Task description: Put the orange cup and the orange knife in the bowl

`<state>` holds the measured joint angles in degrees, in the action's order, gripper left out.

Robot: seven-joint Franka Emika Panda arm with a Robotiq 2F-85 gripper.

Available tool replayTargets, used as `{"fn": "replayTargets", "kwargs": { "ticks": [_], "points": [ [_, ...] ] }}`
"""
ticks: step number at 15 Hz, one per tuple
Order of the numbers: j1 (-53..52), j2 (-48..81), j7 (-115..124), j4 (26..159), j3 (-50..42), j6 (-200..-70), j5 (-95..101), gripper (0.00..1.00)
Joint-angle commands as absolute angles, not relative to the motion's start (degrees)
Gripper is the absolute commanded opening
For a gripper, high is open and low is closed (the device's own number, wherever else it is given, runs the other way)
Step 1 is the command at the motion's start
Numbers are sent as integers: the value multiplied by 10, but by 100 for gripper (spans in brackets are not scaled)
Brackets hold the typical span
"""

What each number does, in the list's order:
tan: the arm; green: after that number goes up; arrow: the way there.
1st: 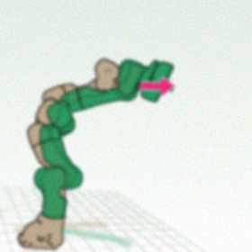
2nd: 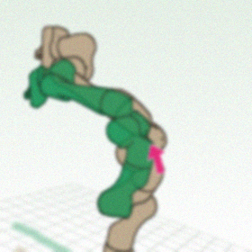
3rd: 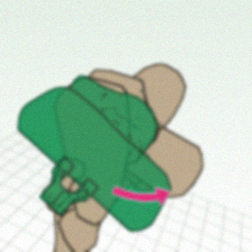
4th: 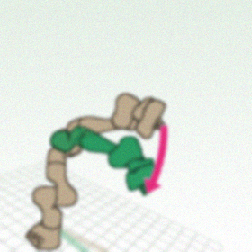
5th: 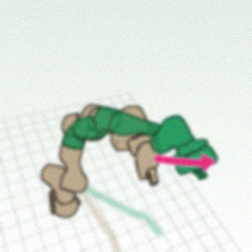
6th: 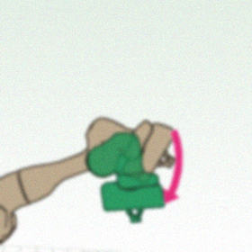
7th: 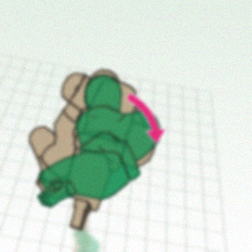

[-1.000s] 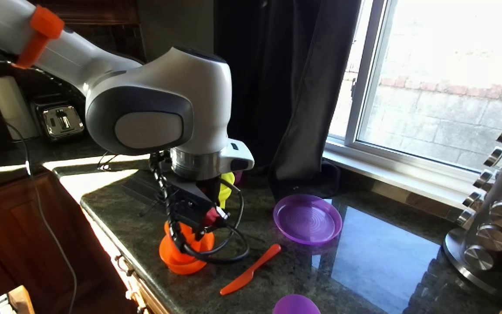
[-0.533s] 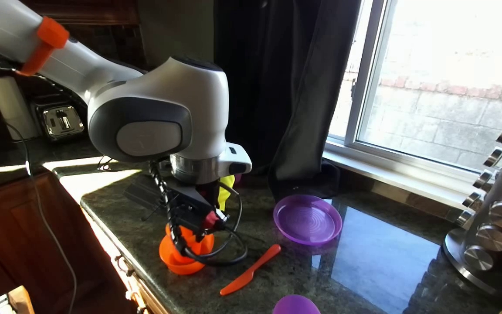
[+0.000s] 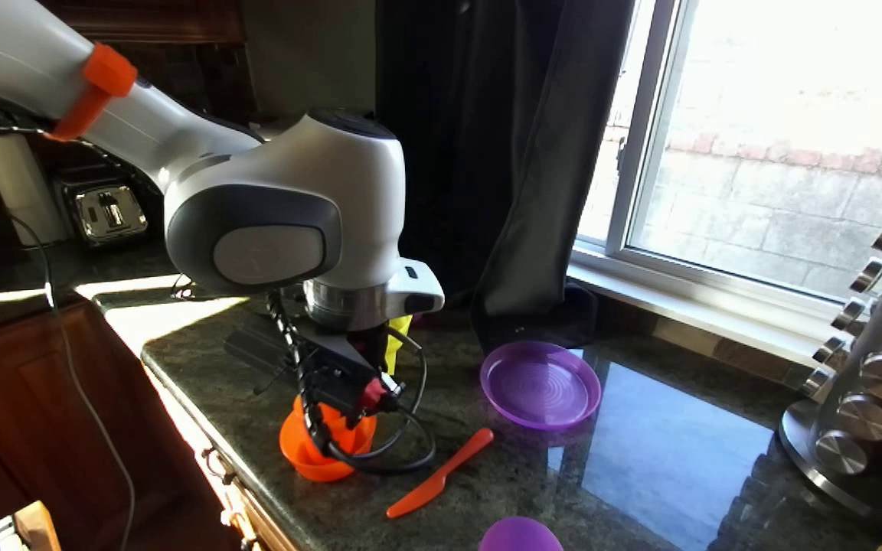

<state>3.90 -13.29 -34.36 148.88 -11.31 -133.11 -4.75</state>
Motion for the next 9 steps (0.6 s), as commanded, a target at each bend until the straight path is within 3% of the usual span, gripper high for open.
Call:
{"fn": "replayTargets", "kwargs": {
  "ticks": [1,3,9],
  "points": [
    [35,-130,-351,1499,-116,-1355,-63,37],
    [35,-129,-353,1498,-116,-1353,-63,40],
    [31,-149,-366,1493,-120,-1315,-85,84]
  ]
}}
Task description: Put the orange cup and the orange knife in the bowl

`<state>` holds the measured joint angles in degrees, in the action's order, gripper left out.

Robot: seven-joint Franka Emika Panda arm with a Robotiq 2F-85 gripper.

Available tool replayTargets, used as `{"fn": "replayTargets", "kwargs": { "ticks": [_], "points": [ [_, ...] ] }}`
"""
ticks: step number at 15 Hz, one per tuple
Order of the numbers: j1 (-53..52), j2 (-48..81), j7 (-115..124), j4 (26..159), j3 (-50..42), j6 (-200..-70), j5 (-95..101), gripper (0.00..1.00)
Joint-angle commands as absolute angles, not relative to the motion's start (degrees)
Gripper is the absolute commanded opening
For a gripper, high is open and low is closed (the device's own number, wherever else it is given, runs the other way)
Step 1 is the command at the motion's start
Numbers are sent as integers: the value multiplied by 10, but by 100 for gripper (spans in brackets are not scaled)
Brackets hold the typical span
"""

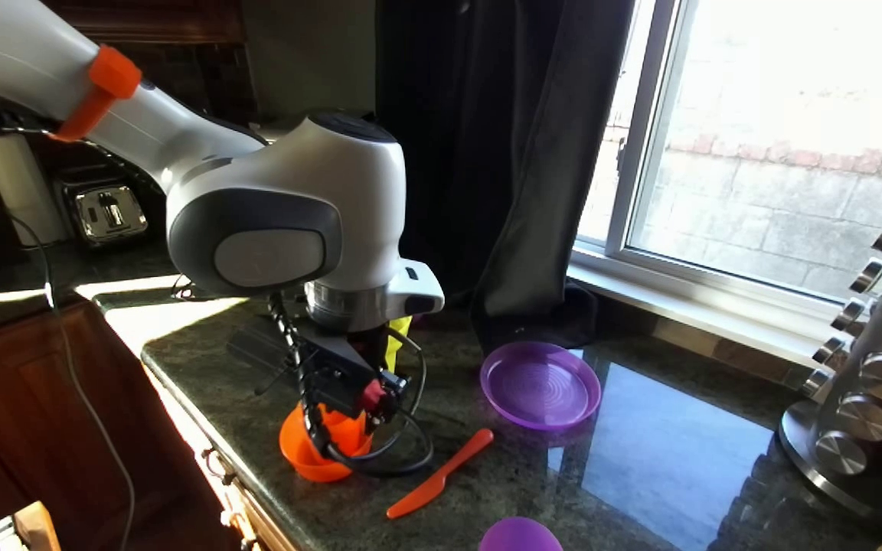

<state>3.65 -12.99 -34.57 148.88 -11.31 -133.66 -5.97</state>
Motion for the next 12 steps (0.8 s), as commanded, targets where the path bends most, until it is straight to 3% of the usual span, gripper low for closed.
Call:
{"fn": "replayTargets", "kwargs": {
  "ticks": [1,2,3,12],
  "points": [
    [31,-154,-369,1492,-121,-1310,-89,91],
    [32,-161,-372,1489,-123,-1301,-93,99],
    [36,-169,-369,1485,-124,-1293,-92,100],
    [72,-183,-321,1417,-150,-1283,-69,100]
  ]
}}
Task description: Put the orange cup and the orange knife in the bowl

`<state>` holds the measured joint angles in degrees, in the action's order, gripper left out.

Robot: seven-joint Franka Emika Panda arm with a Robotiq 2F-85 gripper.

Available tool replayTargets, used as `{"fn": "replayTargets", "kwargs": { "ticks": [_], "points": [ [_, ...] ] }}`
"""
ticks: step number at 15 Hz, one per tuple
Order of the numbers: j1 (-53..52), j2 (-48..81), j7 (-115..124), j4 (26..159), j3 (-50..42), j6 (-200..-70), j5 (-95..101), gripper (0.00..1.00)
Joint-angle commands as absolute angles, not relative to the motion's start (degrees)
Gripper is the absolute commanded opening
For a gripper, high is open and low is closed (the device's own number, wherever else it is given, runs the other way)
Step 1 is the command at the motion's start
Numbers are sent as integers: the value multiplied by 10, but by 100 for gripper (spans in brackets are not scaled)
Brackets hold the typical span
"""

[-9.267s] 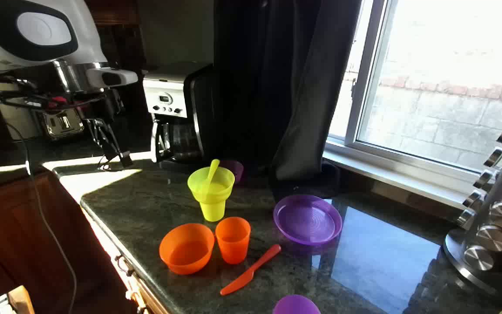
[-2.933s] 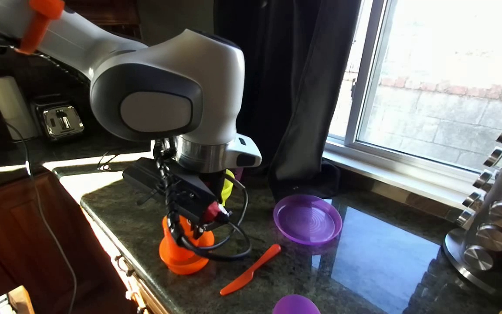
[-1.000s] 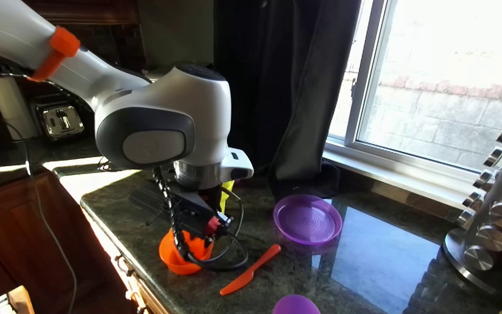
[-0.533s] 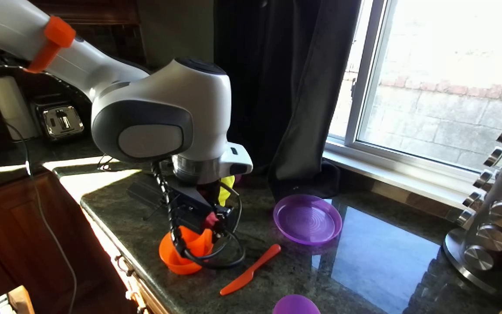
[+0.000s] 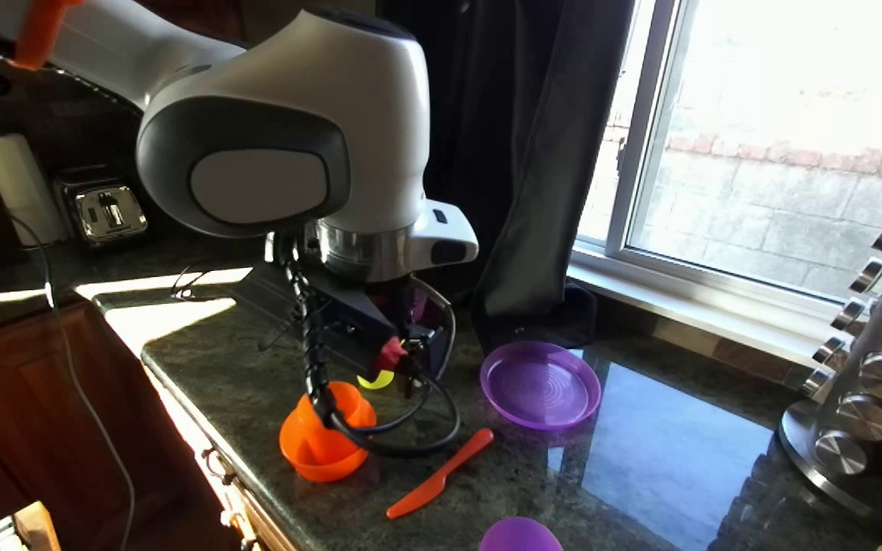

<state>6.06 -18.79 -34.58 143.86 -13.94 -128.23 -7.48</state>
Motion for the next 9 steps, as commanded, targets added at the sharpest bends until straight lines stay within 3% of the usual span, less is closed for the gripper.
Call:
{"fn": "replayTargets", "kwargs": {
  "ticks": [1,9],
  "points": [
    [78,-180,-306,1412,-152,-1295,-69,100],
    [79,-183,-287,1407,-157,-1305,-73,100]
  ]
}}
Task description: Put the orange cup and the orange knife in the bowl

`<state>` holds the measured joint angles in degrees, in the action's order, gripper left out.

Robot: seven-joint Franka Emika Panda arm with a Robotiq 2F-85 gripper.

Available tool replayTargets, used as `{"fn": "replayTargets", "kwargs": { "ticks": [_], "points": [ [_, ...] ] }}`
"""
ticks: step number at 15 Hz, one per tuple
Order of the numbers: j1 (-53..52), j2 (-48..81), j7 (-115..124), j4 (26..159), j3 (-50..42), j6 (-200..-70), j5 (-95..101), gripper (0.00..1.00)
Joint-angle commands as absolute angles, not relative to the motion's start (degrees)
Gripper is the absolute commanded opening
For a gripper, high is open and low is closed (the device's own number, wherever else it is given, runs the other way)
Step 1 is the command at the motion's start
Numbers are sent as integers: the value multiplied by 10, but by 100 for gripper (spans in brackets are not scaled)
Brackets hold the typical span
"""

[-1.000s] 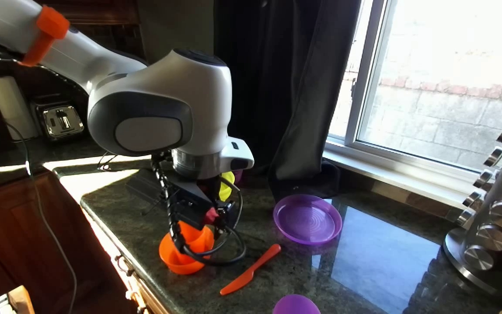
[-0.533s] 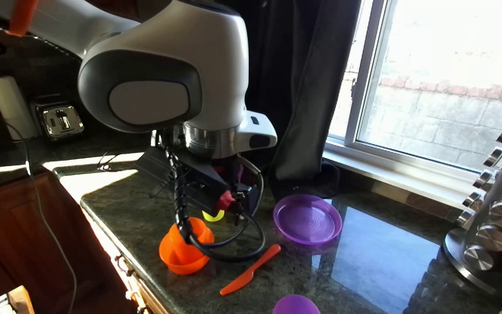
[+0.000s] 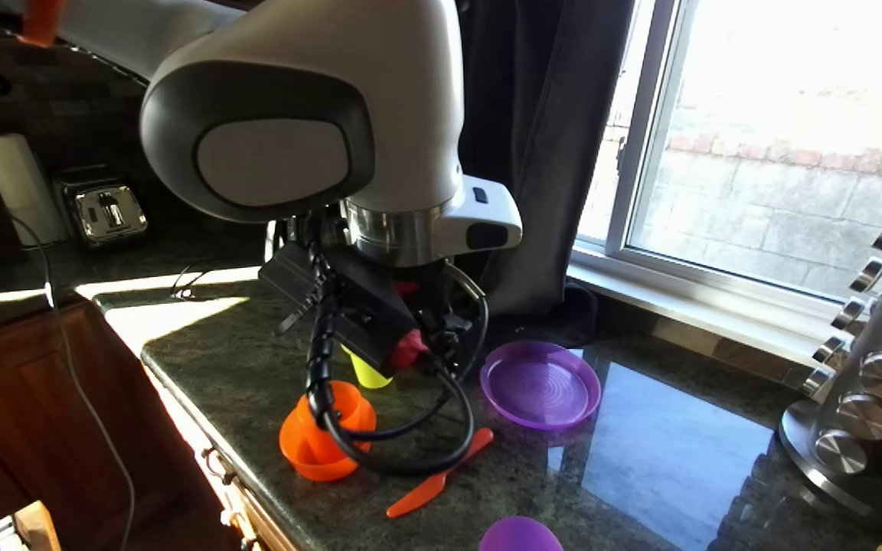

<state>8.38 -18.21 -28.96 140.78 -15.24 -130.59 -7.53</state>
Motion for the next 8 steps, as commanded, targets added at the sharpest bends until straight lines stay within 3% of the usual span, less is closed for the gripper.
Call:
{"fn": "replayTargets", "kwargs": {
  "ticks": [1,8],
  "points": [
    [79,-183,-286,1407,-157,-1305,-73,100],
    [87,-68,-216,1360,-145,-1344,-62,100]
  ]
}}
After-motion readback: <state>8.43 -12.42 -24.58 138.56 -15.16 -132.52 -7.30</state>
